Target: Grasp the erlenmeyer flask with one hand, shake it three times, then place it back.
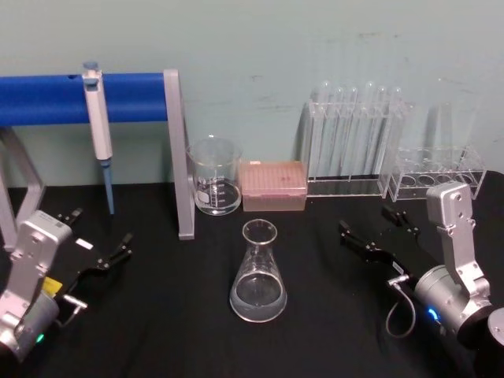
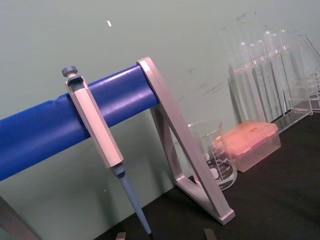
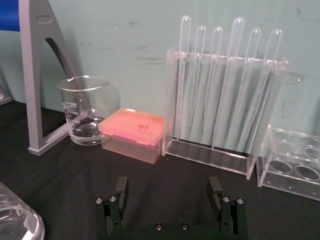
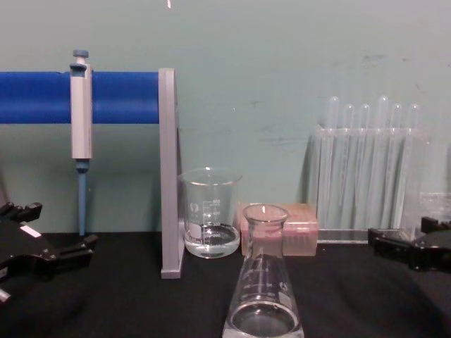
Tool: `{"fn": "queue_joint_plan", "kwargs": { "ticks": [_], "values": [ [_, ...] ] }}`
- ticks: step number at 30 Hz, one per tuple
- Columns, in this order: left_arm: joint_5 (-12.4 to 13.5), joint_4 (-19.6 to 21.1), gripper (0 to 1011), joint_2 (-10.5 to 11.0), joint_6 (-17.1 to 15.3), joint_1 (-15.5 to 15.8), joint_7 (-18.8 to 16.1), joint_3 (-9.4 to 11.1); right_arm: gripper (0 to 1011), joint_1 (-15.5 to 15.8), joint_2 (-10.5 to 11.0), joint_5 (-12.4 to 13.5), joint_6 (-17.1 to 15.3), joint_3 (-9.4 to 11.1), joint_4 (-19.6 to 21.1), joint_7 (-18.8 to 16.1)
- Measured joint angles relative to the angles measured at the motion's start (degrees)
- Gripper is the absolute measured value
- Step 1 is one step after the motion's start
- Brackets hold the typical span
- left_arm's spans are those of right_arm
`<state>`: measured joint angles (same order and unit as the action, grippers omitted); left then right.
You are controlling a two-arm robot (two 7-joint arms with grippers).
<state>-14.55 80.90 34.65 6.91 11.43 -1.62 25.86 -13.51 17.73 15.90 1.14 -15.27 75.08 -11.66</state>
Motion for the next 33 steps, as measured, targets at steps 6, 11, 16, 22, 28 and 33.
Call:
{"fn": "queue_joint_plan", "kwargs": {
  "ticks": [6, 11, 16, 22, 28, 33],
  "values": [
    [0.00, 0.00, 1001, 0.00, 0.00, 0.00, 0.00, 0.00, 1000, 0.06, -0.76, -0.75, -0.30, 0.82, -0.26, 0.13],
    [0.00, 0.00, 1001, 0.00, 0.00, 0.00, 0.00, 0.00, 1000, 0.09, -0.86, -0.84, -0.44, 1.01, -0.25, 0.15],
    [0.00, 0.00, 1001, 0.00, 0.00, 0.00, 0.00, 0.00, 1000, 0.10, -0.81, -0.84, -0.43, 0.91, -0.25, 0.15],
    [0.00, 0.00, 1001, 0.00, 0.00, 0.00, 0.00, 0.00, 1000, 0.10, -0.77, -0.84, -0.38, 0.84, -0.25, 0.15],
    [0.00, 0.00, 1001, 0.00, 0.00, 0.00, 0.00, 0.00, 1000, 0.10, -0.75, -0.83, -0.36, 0.80, -0.26, 0.13],
    [0.00, 0.00, 1001, 0.00, 0.00, 0.00, 0.00, 0.00, 1000, 0.10, -0.73, -0.83, -0.34, 0.76, -0.26, 0.11]
  ]
}}
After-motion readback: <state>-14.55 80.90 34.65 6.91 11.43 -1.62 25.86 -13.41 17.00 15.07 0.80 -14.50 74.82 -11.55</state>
